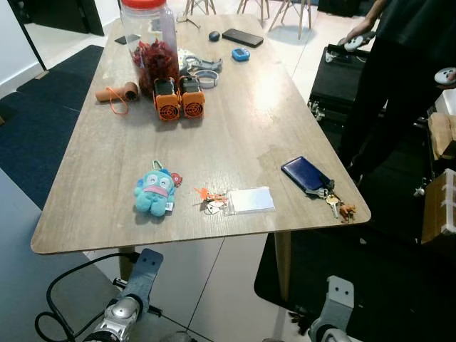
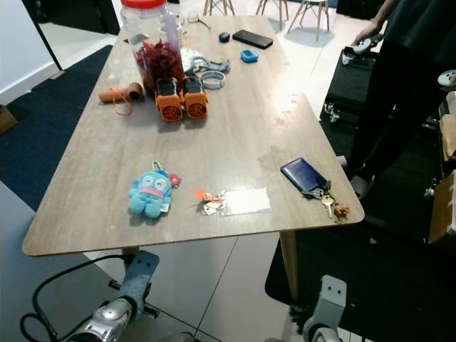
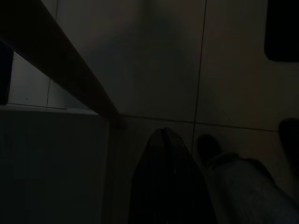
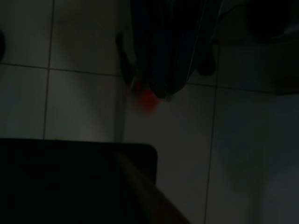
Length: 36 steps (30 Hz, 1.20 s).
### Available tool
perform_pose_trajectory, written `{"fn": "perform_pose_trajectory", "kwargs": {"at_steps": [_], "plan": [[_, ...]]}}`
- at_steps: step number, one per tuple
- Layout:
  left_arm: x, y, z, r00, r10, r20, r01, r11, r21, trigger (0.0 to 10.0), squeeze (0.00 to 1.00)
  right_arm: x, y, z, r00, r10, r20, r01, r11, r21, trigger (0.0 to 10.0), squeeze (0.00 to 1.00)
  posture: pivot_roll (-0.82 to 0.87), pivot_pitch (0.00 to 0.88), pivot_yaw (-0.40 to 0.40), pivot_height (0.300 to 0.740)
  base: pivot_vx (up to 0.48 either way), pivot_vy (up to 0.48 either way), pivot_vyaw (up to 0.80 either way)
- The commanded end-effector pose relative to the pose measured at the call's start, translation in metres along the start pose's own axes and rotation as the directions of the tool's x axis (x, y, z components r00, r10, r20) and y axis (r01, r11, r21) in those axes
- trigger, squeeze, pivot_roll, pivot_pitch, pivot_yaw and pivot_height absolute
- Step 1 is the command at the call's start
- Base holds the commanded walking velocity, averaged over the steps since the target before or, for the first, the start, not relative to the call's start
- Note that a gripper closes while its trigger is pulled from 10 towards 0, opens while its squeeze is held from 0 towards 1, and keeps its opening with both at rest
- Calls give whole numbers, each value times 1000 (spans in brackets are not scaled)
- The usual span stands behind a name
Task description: Hang keys on a hook
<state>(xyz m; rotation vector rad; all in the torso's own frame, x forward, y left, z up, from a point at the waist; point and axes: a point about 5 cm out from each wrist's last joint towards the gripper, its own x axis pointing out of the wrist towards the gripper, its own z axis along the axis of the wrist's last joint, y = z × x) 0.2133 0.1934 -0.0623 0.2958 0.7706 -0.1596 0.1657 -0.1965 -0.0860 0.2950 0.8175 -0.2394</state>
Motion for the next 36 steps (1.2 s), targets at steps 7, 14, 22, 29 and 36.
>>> {"fn": "perform_pose_trajectory", "kwargs": {"at_steps": [7, 14, 22, 29, 36], "plan": [[5, -11, 10, 999, -33, -13, 33, 999, 22, 10000, 0, 1, 7, -6, 999, -4, -41, 5, 1000, 17, 0, 0, 51, 5, 12, 740, 0, 0, 0], [8, -9, 18, 999, -41, -10, 41, 998, 41, 10000, 0, 3, 3, 0, 999, -24, -44, 25, 1000, 16, 10000, 0, 33, 0, 36, 740, 0, 0, 0], [9, -5, 22, 999, -43, -10, 44, 997, 58, 10000, 0, 2, 0, -1, 998, -39, -48, 40, 999, 27, 10000, 0, 31, 3, 60, 740, 0, 0, 0], [8, -2, 21, 999, -39, -17, 40, 997, 65, 10000, 0, 1, 2, -6, 998, -35, -61, 39, 998, 59, 10000, 0, 32, 16, 74, 740, 0, 0, 0], [8, -2, 18, 999, -37, -28, 39, 997, 64, 10000, 0, 0, 3, -10, 996, -15, -90, 20, 998, 59, 10000, 0, 33, 20, 76, 740, 0, 0, 0]]}}
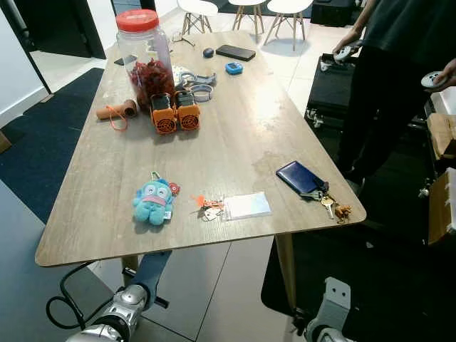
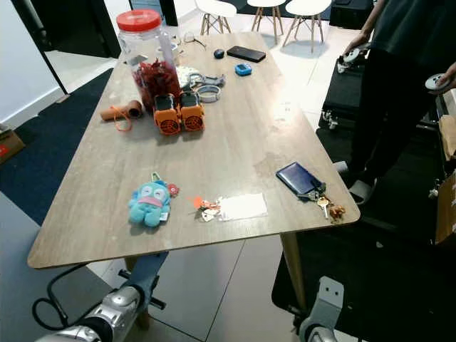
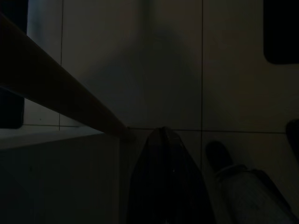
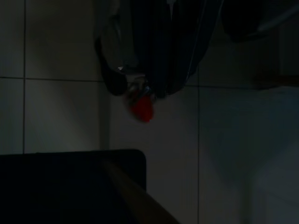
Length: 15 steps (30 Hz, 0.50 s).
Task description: Hang keys on a hook
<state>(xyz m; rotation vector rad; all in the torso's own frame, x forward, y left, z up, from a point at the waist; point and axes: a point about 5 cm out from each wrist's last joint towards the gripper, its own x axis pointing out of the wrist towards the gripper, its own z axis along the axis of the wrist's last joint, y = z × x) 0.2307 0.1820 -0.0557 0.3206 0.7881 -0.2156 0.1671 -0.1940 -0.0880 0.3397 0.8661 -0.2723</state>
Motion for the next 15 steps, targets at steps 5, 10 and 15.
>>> {"fn": "perform_pose_trajectory", "kwargs": {"at_steps": [5, 10, 15], "plan": [[-1, 2, -4, 1000, 7, -20, -6, 1000, 17, 10000, 0, -2, 2, -13, 998, 17, -63, -18, 1000, -20, 10000, 0, 33, 20, 76, 740, 0, 0, 0], [-2, 0, -9, 999, 21, -33, -21, 1000, -6, 10000, 0, -2, 3, -14, 995, 43, -85, -49, 997, -65, 10000, 0, 64, 39, 27, 740, 0, 0, 0], [-6, 2, -24, 997, 51, -58, -53, 998, -41, 10000, 0, -2, 7, -16, 990, 75, -119, -91, 986, -136, 10000, 0, 107, 57, -27, 740, 0, 0, 0]]}}
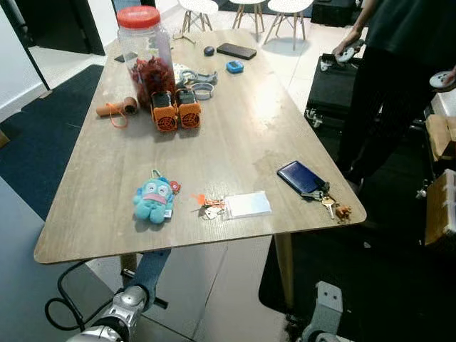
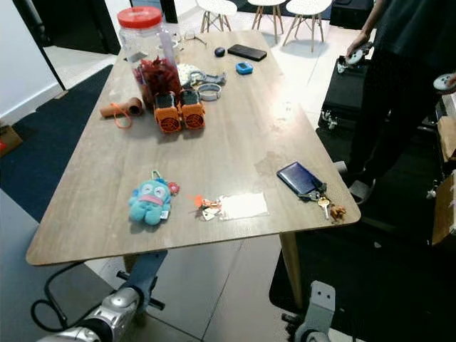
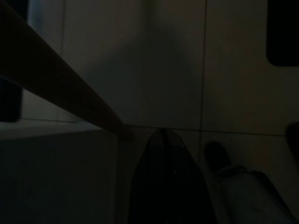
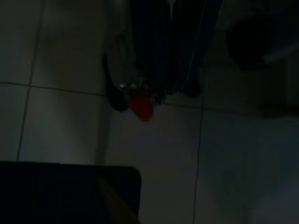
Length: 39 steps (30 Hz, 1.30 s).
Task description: Hang keys on a hook
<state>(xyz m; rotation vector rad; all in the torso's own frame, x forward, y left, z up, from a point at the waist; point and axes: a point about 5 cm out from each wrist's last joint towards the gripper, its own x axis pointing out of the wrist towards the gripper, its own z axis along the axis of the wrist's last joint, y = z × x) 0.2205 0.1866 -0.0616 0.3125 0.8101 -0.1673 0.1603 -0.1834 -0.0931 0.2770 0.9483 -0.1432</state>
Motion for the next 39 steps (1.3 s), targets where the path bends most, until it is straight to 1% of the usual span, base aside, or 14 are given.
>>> {"fn": "perform_pose_trajectory", "kwargs": {"at_steps": [1, 2, 5, 11, 15, 20, 21, 22, 24, 31, 39], "plan": [[-3, 3, -12, 999, 19, -33, -20, 1000, -18, 10000, 0, 0, 1, -4, 999, 15, -30, -16, 999, -31, 10000, 0, 107, 57, -27, 740, 0, 0, 0], [-4, 3, -15, 999, 25, -36, -26, 999, -24, 10000, 0, 0, 1, -4, 999, 18, -32, -19, 999, -37, 10000, 0, 124, 66, -47, 740, 0, 0, 0], [-7, 5, -24, 998, 42, -40, -44, 998, -45, 10000, 0, 0, 3, -4, 999, 29, -38, -31, 997, -68, 10000, 0, 139, 76, -65, 740, 0, 0, 0], [-13, 4, -37, 998, 47, -38, -50, 996, -74, 10000, 0, 0, 2, -4, 999, 31, -40, -34, 996, -81, 10000, 0, 136, 86, -69, 740, 0, 0, 0], [-14, 1, -39, 999, 34, -19, -36, 995, -89, 10000, 0, -1, 3, -6, 998, 45, -45, -49, 994, -100, 10000, 0, 117, 99, -57, 740, 0, 0, 0], [-14, -3, -37, 1000, 16, 6, -16, 996, -87, 10000, 0, -2, 8, -12, 995, 74, -64, -82, 988, -132, 10000, 0, 108, 99, -55, 740, 0, 0, 0], [-14, -3, -36, 1000, 16, 10, -15, 996, -90, 10000, 0, -2, 9, -13, 995, 75, -63, -84, 985, -150, 10000, 0, 101, 102, -56, 740, 0, 0, 425], [-14, -3, -36, 1000, 16, 10, -15, 996, -90, 10000, 0, -2, 9, -13, 995, 75, -63, -84, 985, -150, 10000, 0, 101, 102, -56, 740, 0, 0, 425], [-13, -5, -34, 1000, 16, 16, -14, 996, -92, 10000, 0, -2, 8, -12, 996, 68, -61, -78, 979, -190, 10000, 0, 101, 102, -56, 740, 0, 0, 791], [-13, -5, -33, 1000, 18, 15, -17, 996, -92, 10000, 0, -2, 9, -14, 996, 69, -64, -80, 978, -194, 10000, 0, 95, 100, -50, 740, 0, 0, 800], [-12, -5, -31, 999, 26, 21, -24, 996, -90, 10000, 0, -2, 7, -12, 995, 71, -70, -85, 971, -225, 10000, 0, 93, 83, -64, 740, 0, 0, 800]]}}
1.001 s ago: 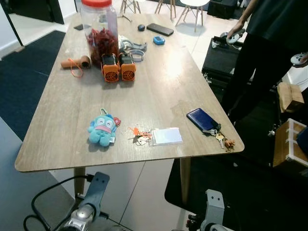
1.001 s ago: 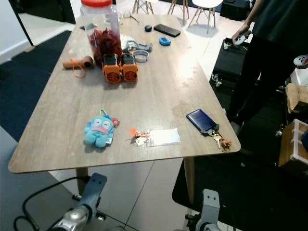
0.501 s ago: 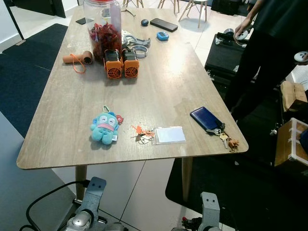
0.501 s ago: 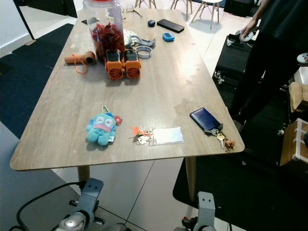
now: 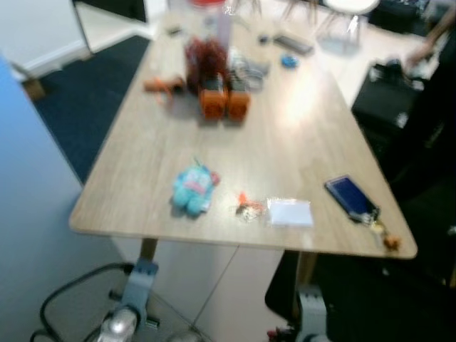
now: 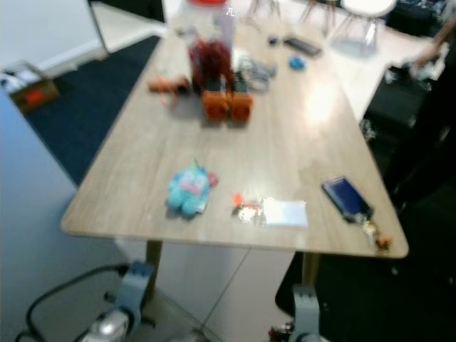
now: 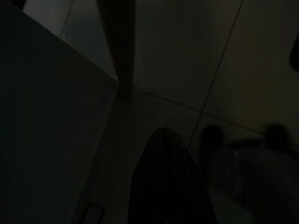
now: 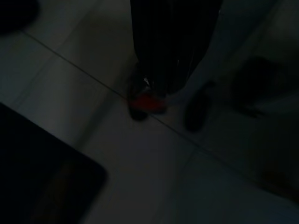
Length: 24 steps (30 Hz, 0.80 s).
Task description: Hang keys on a hook
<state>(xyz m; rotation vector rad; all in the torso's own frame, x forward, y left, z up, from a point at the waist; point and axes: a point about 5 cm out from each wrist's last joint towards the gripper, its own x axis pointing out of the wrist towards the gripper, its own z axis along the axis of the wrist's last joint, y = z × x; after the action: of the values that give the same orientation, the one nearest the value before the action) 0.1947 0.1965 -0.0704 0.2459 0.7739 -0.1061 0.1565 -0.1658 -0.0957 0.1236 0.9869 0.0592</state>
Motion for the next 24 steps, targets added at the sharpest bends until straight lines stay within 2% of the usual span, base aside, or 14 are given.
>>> {"fn": "perform_pose_trajectory", "kwargs": {"at_steps": [1, 24], "plan": [[-1, -6, -4, 1000, -8, -13, 8, 1000, -9, 10000, 0, -2, -8, -3, 1000, -18, -17, 18, 1000, -15, 10000, 0, 94, 78, -71, 740, 0, 0, 800], [-1, -8, -4, 1000, -4, -15, 4, 1000, -1, 10000, 0, -3, -11, -3, 1000, -16, -25, 15, 999, -52, 10000, 0, 91, 72, -76, 740, 0, 0, 800]]}}
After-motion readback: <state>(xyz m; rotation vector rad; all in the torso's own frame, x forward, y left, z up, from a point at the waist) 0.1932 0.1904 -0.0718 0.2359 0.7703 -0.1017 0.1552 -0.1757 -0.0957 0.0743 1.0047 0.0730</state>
